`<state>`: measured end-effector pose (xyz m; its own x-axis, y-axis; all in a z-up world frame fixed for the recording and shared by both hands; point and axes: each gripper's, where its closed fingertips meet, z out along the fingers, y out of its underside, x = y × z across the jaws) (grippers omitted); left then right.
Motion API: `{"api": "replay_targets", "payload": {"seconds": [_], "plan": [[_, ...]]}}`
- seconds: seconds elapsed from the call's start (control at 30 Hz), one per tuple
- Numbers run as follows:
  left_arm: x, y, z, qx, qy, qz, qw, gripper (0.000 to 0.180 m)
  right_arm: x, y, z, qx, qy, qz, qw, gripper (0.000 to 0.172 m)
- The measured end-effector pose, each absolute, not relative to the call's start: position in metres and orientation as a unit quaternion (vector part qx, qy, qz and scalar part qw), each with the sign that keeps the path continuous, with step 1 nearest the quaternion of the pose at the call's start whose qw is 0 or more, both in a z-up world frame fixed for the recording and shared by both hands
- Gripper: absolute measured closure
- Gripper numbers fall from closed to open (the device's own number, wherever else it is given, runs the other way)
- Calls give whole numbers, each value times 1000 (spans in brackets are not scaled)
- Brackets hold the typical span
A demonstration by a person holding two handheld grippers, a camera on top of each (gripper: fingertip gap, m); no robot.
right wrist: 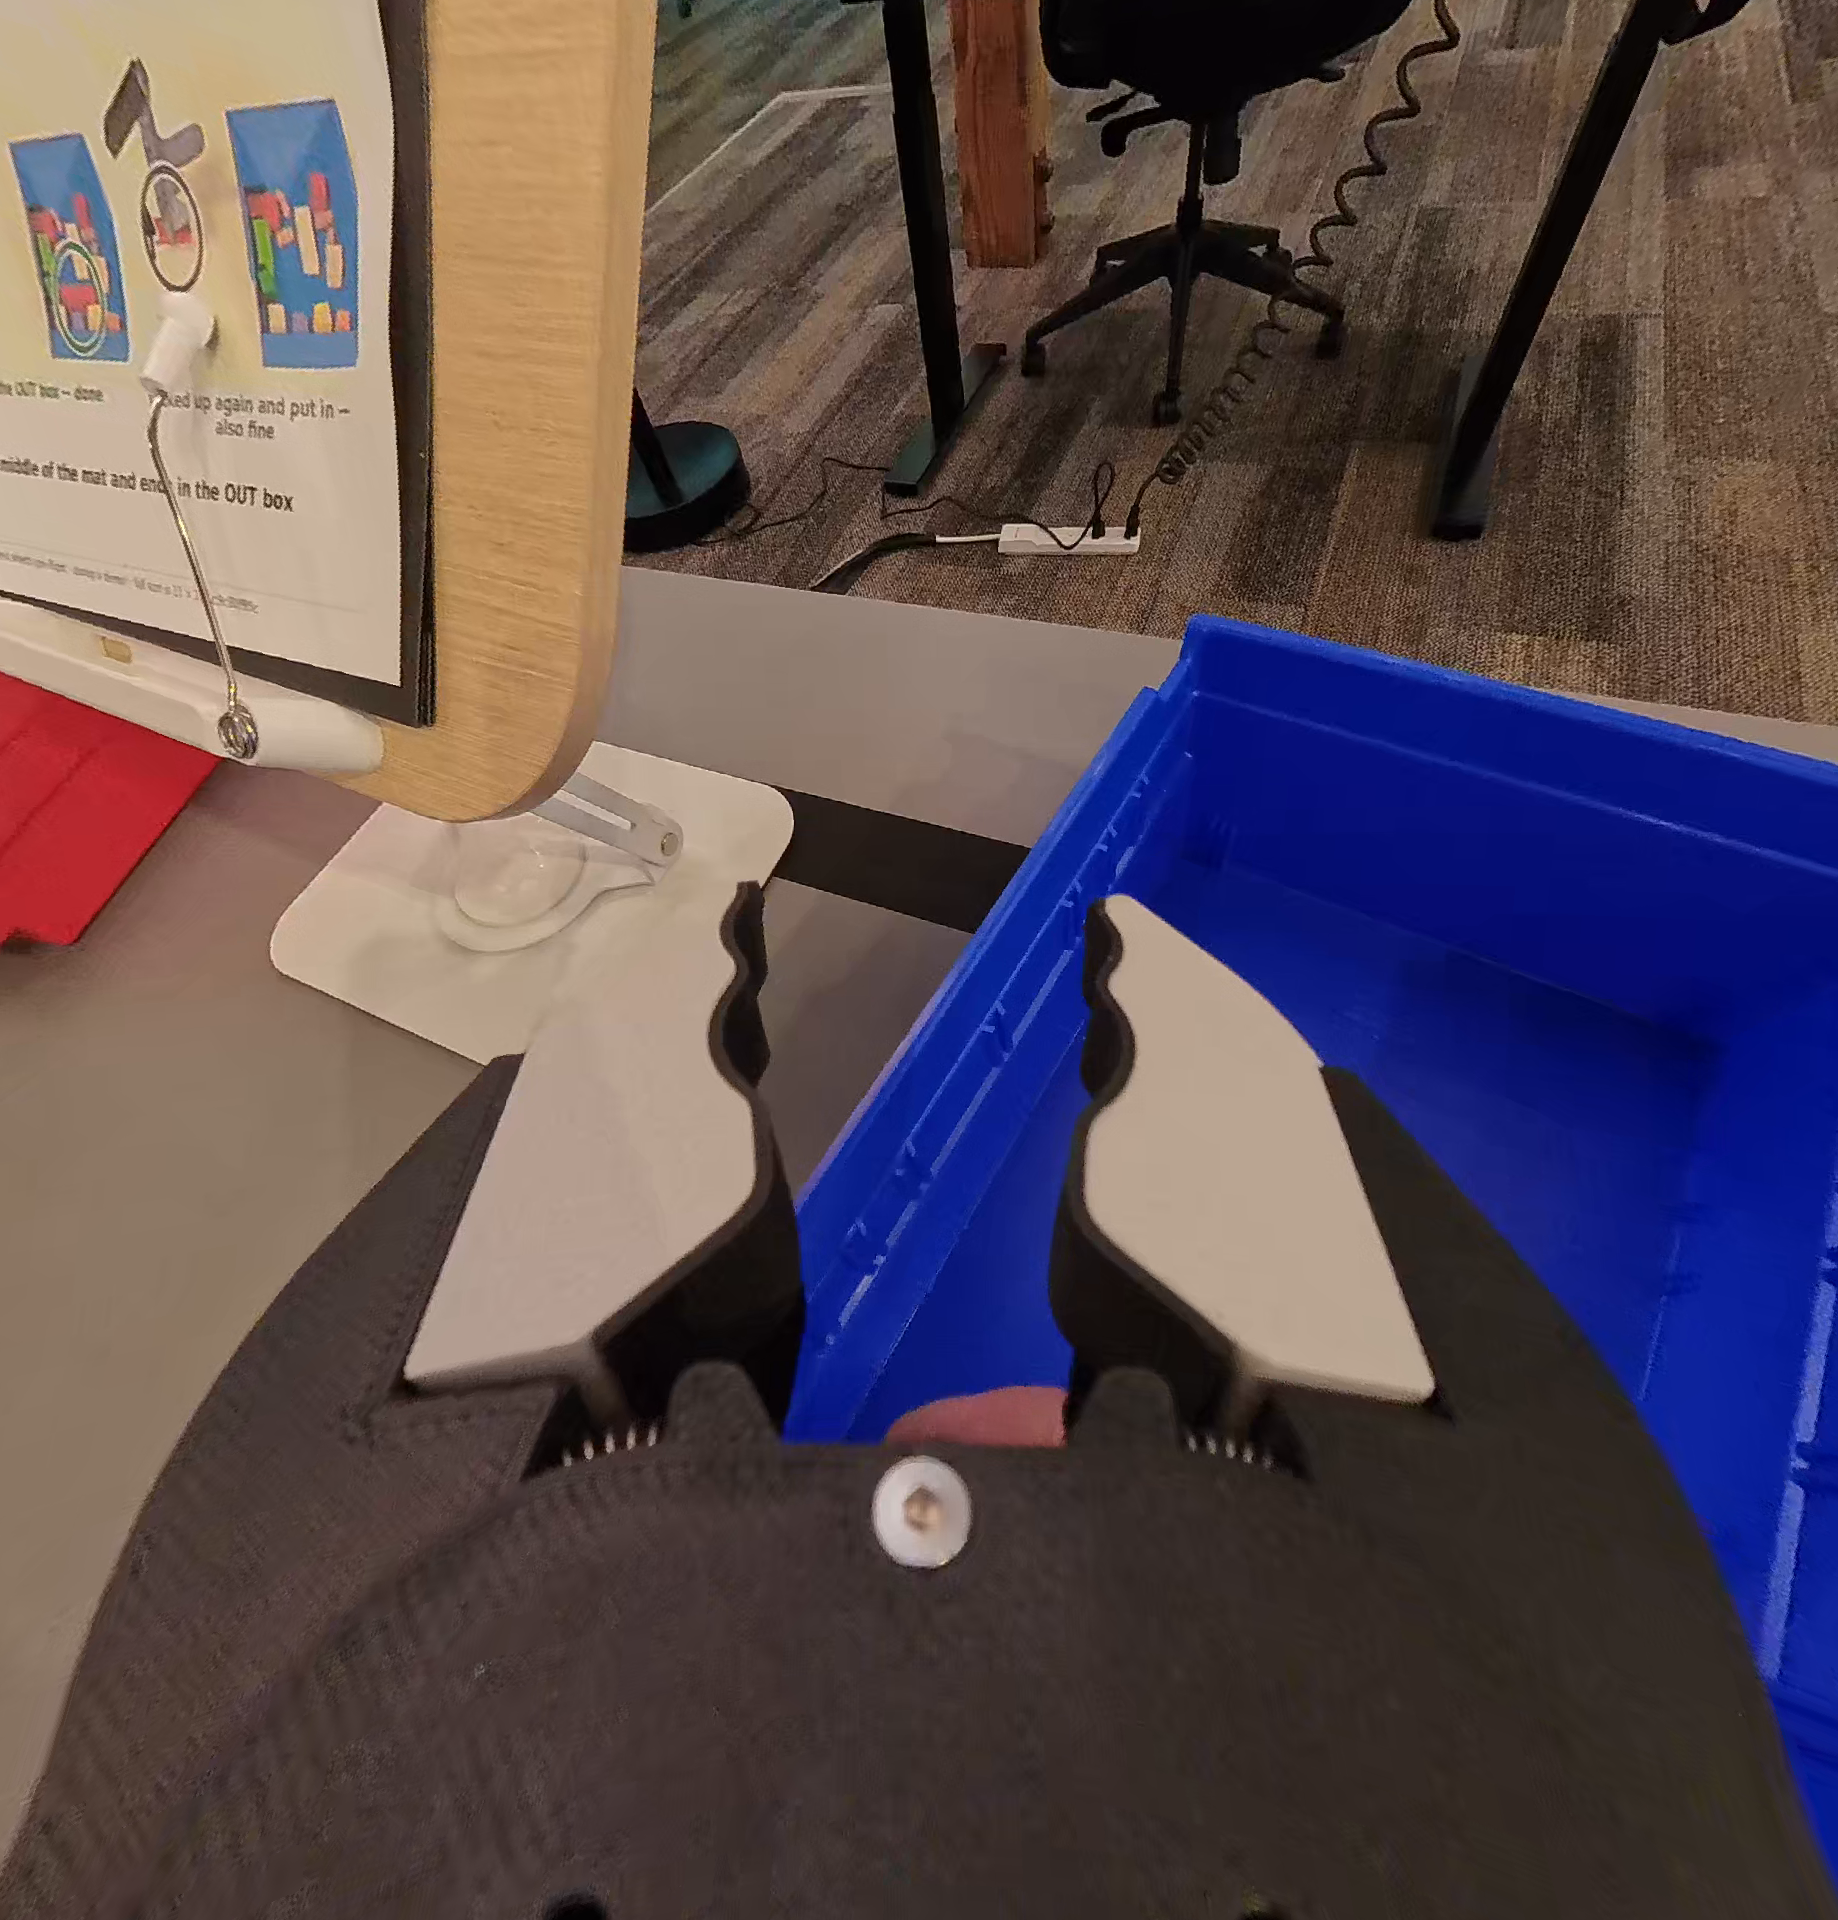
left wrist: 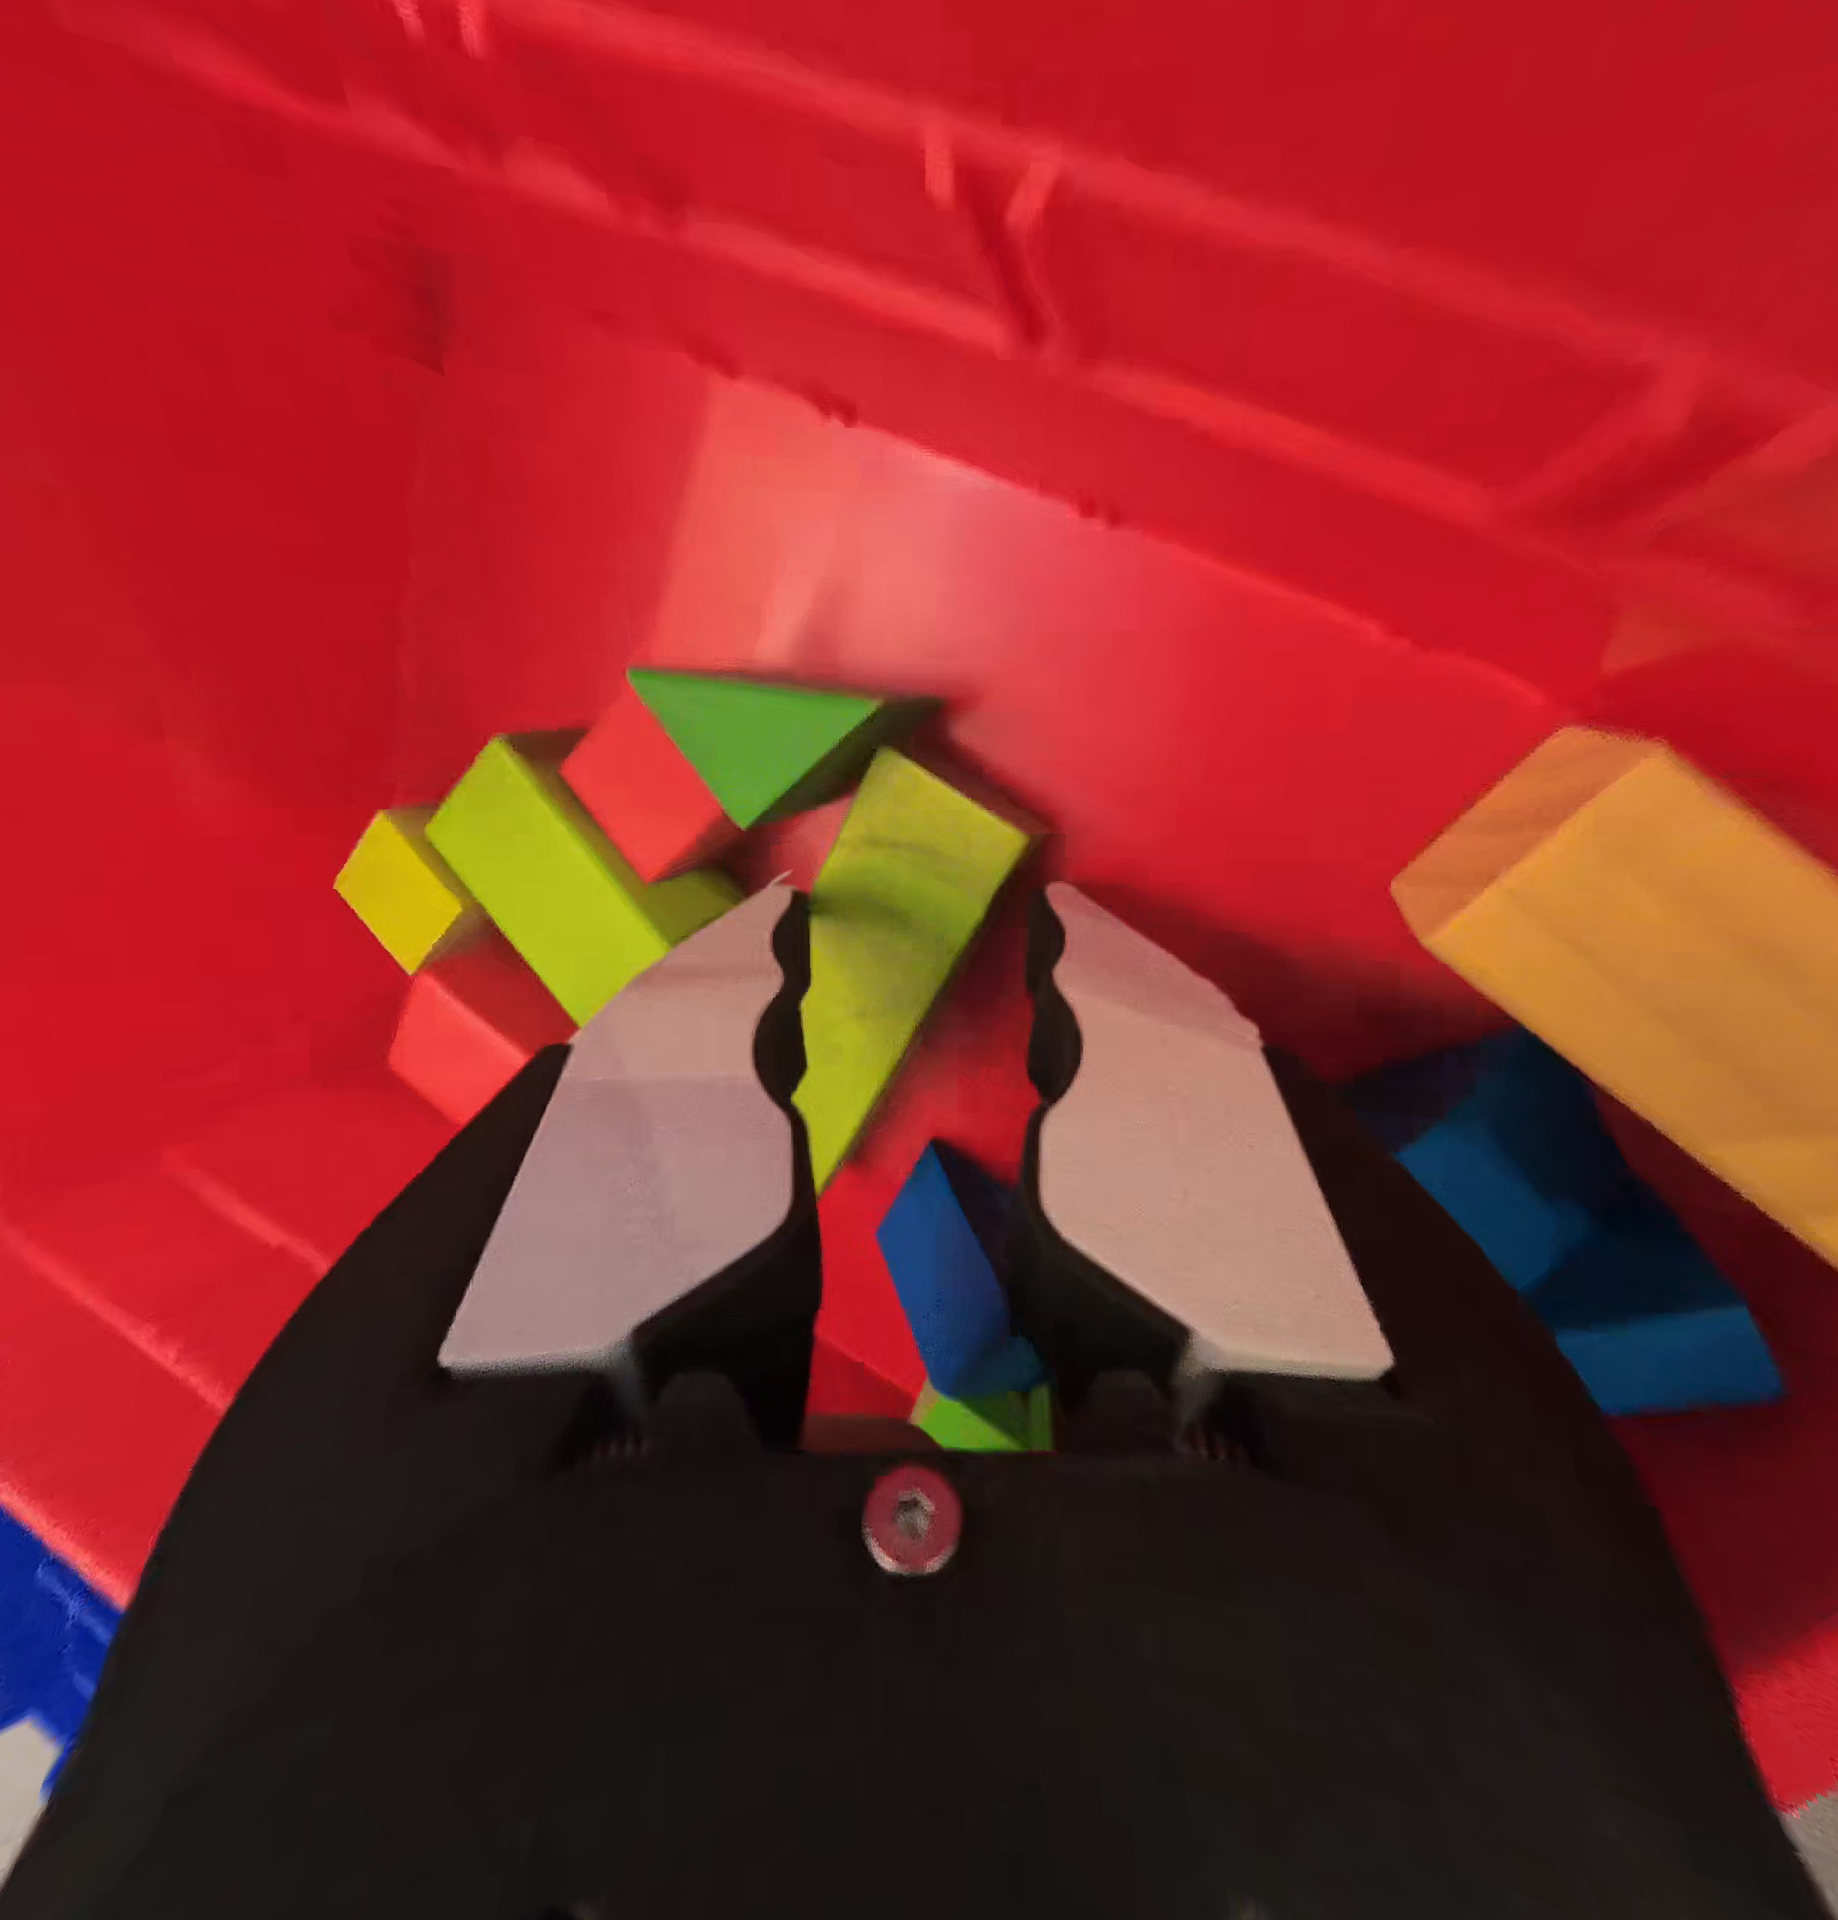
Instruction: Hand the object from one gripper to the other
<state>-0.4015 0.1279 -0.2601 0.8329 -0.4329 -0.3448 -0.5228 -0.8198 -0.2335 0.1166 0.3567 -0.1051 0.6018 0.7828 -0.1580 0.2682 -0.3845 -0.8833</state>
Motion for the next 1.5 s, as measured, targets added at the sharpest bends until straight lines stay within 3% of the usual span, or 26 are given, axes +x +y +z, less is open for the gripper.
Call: {"api": "replay_targets", "payload": {"seconds": [0.1,0.27,0.37,0.63,0.67,0.7,0.73,0.77,0.87,1.03,1.07,1.13,1.27,1.37,1.43,1.5], "plan": [[-403,133,-261,-949,238,124,166,136,115,356,-104,-777,-337,297,440,115],[-416,138,-259,-955,206,122,177,107,111,355,-107,-777,-340,301,436,115],[-402,132,-265,-963,204,55,167,139,108,354,-108,-777,-344,300,434,115],[-381,120,-260,-963,220,7,158,142,102,350,-106,-773,-352,303,431,115],[-379,118,-263,-961,228,4,154,133,102,350,-105,-772,-352,305,432,115],[-377,114,-269,-963,231,-5,140,110,101,349,-104,-771,-352,308,432,115],[-372,116,-270,-962,229,-22,146,110,101,349,-103,-770,-352,310,432,115],[-370,116,-270,-961,231,-31,147,114,101,349,-103,-769,-352,310,433,115],[-369,120,-268,-958,238,-33,157,161,100,348,-101,-768,-354,312,433,115],[-371,115,-269,-957,251,-22,145,180,99,347,-100,-766,-356,313,434,115],[-377,113,-268,-961,244,-6,133,178,99,346,-99,-766,-356,313,434,115],[-385,112,-260,-964,232,26,125,154,99,346,-98,-765,-356,313,436,115],[-398,147,-241,-958,189,90,195,119,98,345,-98,-764,-359,313,435,115],[-398,172,-232,-952,151,109,243,119,98,345,-96,-763,-358,315,436,115],[-404,175,-242,-958,129,120,225,120,99,345,-95,-763,-357,315,438,115],[-410,174,-256,-959,134,141,209,102,99,345,-94,-762,-356,316,439,115]]}}
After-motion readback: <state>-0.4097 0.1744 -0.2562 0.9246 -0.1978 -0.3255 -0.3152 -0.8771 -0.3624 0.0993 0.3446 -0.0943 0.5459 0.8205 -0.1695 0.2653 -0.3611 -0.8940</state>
